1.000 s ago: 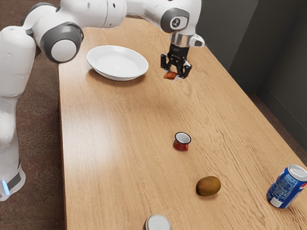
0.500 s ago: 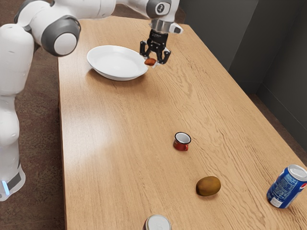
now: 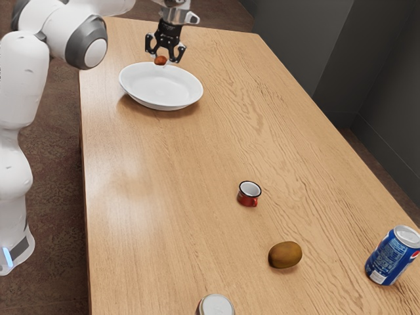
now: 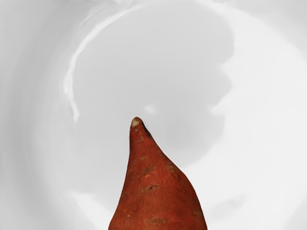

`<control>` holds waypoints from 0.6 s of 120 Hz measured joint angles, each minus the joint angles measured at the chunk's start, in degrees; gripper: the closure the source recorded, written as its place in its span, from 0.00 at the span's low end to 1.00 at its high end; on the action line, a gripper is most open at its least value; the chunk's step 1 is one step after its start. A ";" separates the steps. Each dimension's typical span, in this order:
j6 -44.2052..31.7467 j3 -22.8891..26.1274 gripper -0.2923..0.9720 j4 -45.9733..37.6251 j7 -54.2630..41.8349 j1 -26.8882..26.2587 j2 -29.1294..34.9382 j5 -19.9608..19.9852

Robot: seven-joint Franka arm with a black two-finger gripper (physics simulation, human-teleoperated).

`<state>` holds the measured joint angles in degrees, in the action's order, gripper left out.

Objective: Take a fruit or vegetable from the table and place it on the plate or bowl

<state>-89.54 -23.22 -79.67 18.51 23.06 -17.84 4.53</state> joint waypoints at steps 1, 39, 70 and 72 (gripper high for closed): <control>-0.09 0.00 0.68 0.00 -0.01 0.07 -0.04 0.01; -2.09 0.31 0.67 0.01 -0.42 0.39 -0.73 0.19; -3.76 0.66 0.37 0.03 -0.68 -0.27 -0.64 0.94; -3.81 0.71 0.36 0.05 -0.70 -0.29 -0.61 0.96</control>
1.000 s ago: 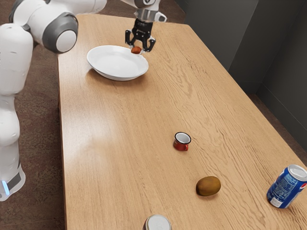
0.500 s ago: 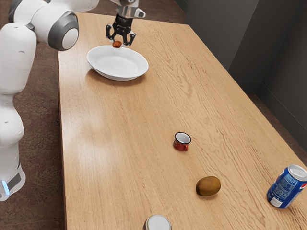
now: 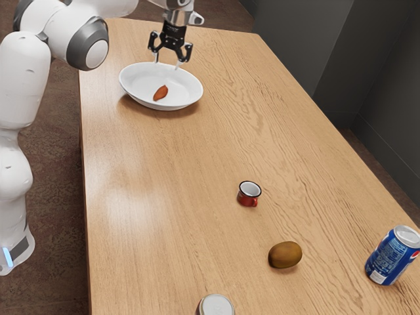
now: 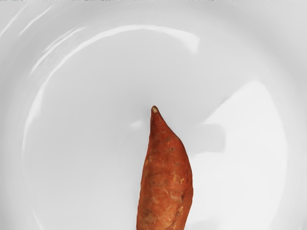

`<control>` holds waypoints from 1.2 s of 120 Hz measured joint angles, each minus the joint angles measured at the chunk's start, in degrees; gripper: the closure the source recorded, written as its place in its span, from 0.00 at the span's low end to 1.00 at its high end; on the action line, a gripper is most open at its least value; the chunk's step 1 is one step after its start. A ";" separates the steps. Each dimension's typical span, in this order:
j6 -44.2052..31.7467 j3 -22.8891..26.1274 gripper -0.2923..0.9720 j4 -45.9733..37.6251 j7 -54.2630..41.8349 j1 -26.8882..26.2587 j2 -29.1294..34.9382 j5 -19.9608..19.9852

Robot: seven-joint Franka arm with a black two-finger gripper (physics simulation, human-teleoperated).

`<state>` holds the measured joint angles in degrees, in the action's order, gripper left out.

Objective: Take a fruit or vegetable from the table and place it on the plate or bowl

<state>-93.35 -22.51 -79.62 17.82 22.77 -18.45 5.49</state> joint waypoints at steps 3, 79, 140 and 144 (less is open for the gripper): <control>-0.06 0.09 0.35 0.06 -0.02 -0.09 0.18 0.02; -0.51 15.89 0.23 3.83 -0.02 -26.07 6.47 4.48; -2.93 15.83 0.23 3.70 2.20 -43.54 3.15 3.87; -3.38 15.83 0.24 3.61 2.35 -44.38 2.90 3.76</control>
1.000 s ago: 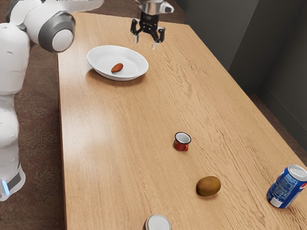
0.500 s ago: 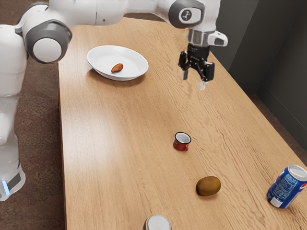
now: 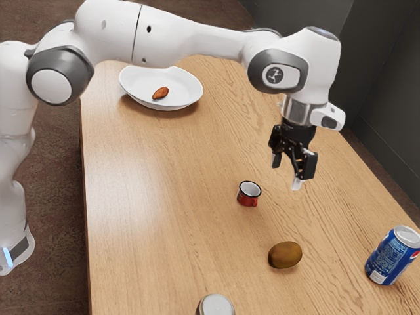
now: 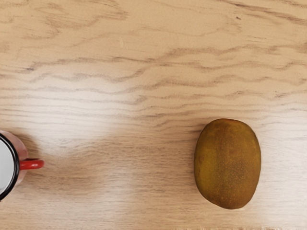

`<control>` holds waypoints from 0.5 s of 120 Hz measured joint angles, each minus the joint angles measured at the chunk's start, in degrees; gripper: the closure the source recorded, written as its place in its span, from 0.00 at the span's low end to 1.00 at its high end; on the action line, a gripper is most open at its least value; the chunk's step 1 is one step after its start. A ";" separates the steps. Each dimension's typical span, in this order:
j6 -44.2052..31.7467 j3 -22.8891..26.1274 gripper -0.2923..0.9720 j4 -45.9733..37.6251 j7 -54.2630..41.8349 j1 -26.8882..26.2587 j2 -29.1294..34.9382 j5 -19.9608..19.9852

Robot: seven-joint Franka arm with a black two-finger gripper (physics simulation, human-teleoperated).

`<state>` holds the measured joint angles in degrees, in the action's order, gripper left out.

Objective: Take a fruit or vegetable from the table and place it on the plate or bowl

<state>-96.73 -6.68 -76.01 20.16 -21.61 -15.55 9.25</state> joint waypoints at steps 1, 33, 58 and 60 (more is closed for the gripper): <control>-0.10 0.00 0.24 -0.01 0.04 -0.21 -0.10 -0.02; -2.56 0.00 0.24 -0.40 1.24 -5.40 -4.15 -1.55; -4.00 0.00 0.24 -0.48 1.99 -5.88 -6.51 -2.02; -4.10 0.00 0.24 -0.50 2.04 -5.89 -6.71 -2.04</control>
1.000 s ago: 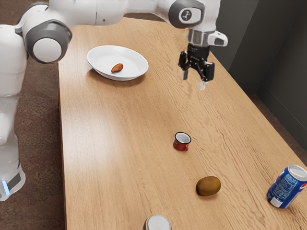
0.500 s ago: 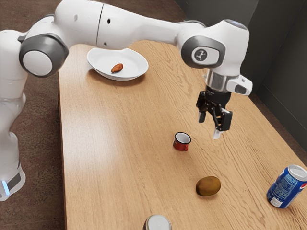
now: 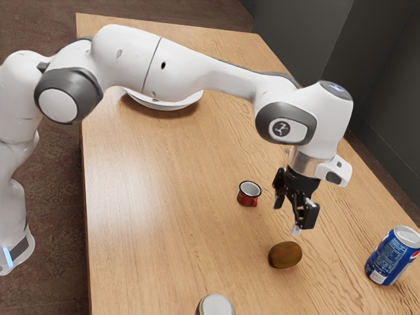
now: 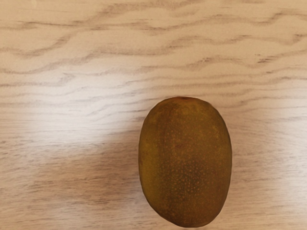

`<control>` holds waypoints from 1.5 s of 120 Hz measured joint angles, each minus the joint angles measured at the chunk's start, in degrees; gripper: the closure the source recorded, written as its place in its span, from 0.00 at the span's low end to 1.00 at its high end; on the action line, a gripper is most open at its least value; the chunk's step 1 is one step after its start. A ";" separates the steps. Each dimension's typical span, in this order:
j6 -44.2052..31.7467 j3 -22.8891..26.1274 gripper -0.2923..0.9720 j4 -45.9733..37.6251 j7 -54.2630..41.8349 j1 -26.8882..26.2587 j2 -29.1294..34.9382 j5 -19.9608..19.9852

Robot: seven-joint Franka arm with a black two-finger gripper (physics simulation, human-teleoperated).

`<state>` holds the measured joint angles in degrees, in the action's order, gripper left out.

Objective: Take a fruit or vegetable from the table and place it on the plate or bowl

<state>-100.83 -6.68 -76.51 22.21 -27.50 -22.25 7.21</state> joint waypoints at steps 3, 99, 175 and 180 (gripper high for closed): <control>-0.16 0.00 0.24 -0.01 0.07 -0.01 -0.31 -0.02; -3.89 0.00 0.24 0.01 1.28 -0.94 -6.28 0.31; -4.39 0.00 0.30 0.01 1.60 -1.68 -8.24 0.82; -4.40 0.00 0.32 0.01 1.61 -1.63 -8.27 0.82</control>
<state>-105.23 -6.68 -76.49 23.82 -29.13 -30.52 8.04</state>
